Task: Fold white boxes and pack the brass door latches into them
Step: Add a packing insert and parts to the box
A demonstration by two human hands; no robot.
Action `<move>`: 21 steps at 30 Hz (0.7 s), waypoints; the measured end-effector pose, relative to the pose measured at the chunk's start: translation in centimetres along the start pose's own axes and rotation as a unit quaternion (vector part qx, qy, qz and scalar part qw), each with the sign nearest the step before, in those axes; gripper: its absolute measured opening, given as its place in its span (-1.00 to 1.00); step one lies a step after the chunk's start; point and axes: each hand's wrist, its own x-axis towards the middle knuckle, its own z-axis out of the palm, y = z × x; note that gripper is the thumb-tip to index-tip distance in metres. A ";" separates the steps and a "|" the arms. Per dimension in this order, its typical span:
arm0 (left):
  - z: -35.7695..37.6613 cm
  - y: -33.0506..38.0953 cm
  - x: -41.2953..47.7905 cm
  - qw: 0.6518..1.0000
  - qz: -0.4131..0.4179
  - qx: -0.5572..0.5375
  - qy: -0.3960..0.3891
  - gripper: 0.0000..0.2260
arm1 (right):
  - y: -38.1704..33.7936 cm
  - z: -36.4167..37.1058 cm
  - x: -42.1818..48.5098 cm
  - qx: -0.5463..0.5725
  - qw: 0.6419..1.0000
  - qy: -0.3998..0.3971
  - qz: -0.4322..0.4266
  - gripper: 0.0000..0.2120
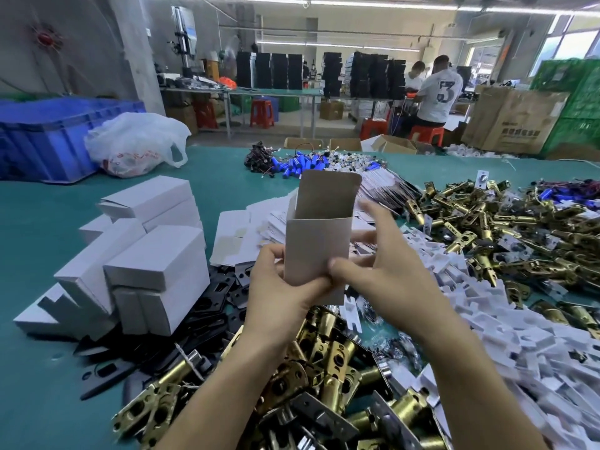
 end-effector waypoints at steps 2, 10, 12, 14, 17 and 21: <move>0.0 -0.1 0.0 1.000 0.000 -0.004 -0.023 -0.37 | 0.9 0.0 -0.1 0.034 0.998 -0.049 0.033 -0.56; 0.3 0.0 -0.3 0.985 0.010 0.024 -0.172 -0.37 | 3.1 1.4 -0.8 0.189 0.970 -0.107 0.111 -0.47; 0.3 0.3 -0.3 0.979 0.010 0.057 -0.197 -0.34 | 3.6 1.3 -0.6 0.203 0.969 -0.107 0.096 -0.50; 0.1 0.6 -0.1 0.971 0.009 0.099 -0.215 -0.32 | 4.2 0.8 -0.5 0.216 0.966 -0.108 0.091 -0.58; -1.4 1.6 0.7 0.955 0.012 0.173 -0.243 -0.30 | 4.7 -0.1 -0.5 0.211 0.969 -0.090 0.092 -0.63; -5.7 2.3 3.3 0.926 0.067 0.360 -0.086 -0.67 | 5.5 -1.3 -0.4 0.208 0.969 -0.035 0.125 -0.62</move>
